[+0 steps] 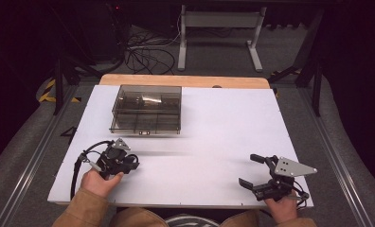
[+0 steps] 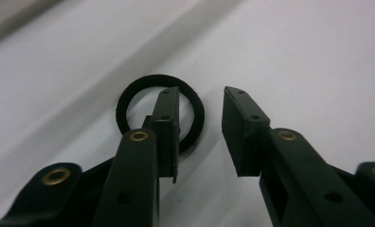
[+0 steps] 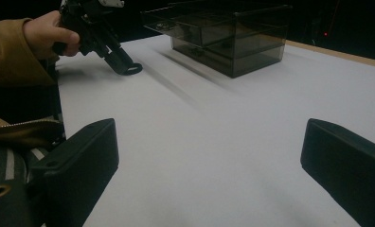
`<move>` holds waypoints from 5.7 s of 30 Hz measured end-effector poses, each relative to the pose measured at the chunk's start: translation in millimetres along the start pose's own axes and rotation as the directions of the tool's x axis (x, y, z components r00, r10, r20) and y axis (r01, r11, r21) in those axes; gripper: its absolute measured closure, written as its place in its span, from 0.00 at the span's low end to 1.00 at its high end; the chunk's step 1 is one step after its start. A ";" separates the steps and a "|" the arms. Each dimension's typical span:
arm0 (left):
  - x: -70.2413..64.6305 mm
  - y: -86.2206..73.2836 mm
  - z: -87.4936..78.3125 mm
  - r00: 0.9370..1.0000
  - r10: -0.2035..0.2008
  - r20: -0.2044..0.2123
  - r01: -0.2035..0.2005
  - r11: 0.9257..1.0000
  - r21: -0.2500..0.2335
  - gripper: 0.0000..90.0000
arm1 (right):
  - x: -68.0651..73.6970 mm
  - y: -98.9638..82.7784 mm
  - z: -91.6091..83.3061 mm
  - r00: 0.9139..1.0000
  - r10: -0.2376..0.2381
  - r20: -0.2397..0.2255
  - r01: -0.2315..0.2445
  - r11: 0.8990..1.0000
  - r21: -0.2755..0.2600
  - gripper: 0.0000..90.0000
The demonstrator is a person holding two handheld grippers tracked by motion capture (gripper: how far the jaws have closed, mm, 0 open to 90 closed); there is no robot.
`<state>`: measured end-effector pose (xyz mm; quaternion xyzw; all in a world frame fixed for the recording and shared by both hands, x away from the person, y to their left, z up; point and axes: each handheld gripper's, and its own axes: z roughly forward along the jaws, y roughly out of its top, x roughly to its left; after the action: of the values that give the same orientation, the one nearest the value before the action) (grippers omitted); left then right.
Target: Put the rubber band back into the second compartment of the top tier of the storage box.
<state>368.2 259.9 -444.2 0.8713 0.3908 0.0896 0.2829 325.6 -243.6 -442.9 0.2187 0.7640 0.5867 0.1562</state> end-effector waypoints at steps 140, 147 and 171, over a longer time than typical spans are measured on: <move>6.3 14.8 -83.3 0.991 0.098 0.086 -0.023 0.780 -0.626 0.96 | -2.7 -1.4 1.7 1.000 0.018 0.001 -0.018 1.000 0.002 0.06; 10.4 27.9 -79.2 0.992 0.101 0.082 -0.032 0.799 -0.600 0.95 | -2.8 -1.4 1.3 1.000 0.021 0.001 -0.021 1.000 0.002 0.06; 19.8 52.0 -61.3 0.994 0.076 0.084 -0.013 0.818 -0.574 0.95 | -2.9 -1.6 1.2 1.000 0.018 -0.001 -0.018 1.000 0.003 0.06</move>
<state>391.3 272.5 -365.7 0.7584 0.3102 0.1642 0.5492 328.5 -244.5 -444.8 0.2256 0.7627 0.5872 0.1504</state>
